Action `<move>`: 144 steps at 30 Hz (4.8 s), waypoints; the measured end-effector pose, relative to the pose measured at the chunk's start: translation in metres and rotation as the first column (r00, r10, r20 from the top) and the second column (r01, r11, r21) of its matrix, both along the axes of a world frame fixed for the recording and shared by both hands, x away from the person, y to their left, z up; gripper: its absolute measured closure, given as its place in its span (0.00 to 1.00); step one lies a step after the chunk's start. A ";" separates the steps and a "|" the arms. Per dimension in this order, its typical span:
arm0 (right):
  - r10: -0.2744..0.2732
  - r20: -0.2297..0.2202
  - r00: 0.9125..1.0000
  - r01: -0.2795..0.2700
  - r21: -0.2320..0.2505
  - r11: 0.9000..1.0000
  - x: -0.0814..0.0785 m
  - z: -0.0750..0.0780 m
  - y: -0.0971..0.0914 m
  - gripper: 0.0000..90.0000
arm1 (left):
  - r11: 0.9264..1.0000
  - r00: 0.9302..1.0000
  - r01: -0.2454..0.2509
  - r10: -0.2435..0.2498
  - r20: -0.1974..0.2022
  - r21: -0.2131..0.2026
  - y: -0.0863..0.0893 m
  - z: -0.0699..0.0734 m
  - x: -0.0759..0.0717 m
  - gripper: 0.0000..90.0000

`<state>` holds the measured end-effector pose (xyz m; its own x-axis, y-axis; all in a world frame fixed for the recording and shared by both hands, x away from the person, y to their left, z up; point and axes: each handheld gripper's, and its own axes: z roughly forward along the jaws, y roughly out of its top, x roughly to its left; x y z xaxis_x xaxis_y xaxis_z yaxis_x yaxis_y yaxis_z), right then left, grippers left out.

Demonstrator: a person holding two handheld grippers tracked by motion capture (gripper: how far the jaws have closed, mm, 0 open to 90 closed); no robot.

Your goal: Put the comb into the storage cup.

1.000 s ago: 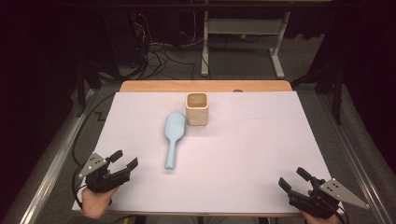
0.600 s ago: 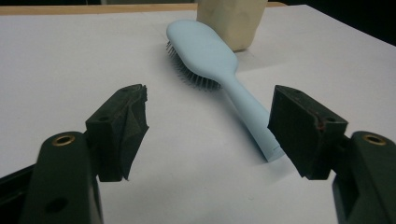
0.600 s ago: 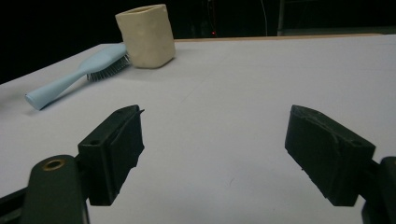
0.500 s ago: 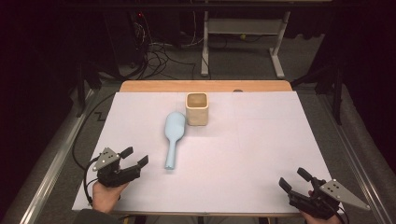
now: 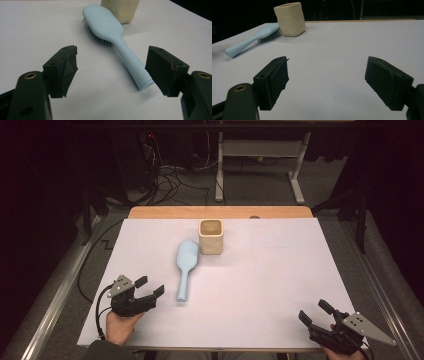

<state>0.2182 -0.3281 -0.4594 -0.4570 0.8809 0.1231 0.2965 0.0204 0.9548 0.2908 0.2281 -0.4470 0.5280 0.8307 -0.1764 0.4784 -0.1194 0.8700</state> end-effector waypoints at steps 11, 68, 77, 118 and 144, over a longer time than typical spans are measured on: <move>0.001 0.004 1.000 -0.001 0.010 1.000 0.000 0.000 0.000 0.21 | 1.000 1.000 0.019 -0.019 0.001 0.012 -0.013 -0.002 0.009 0.28; 0.018 0.019 1.000 -0.017 -0.026 1.000 0.002 0.001 0.005 0.20 | 0.971 0.952 0.090 -0.018 -0.306 0.223 -0.079 0.042 0.076 0.36; 0.018 0.028 0.999 -0.017 -0.035 0.999 0.001 0.001 0.005 0.20 | 0.956 0.915 0.097 0.024 -0.403 0.278 -0.085 0.045 0.088 0.37; 0.019 0.029 0.999 -0.018 -0.035 0.999 0.001 0.001 0.005 0.20 | 0.935 0.790 0.109 0.125 -0.601 0.338 -0.102 0.012 0.121 0.53; 0.024 0.029 0.999 -0.022 -0.045 0.999 0.001 0.001 0.007 0.20 | 0.929 0.775 0.096 0.155 -0.612 0.357 -0.102 0.008 0.125 0.71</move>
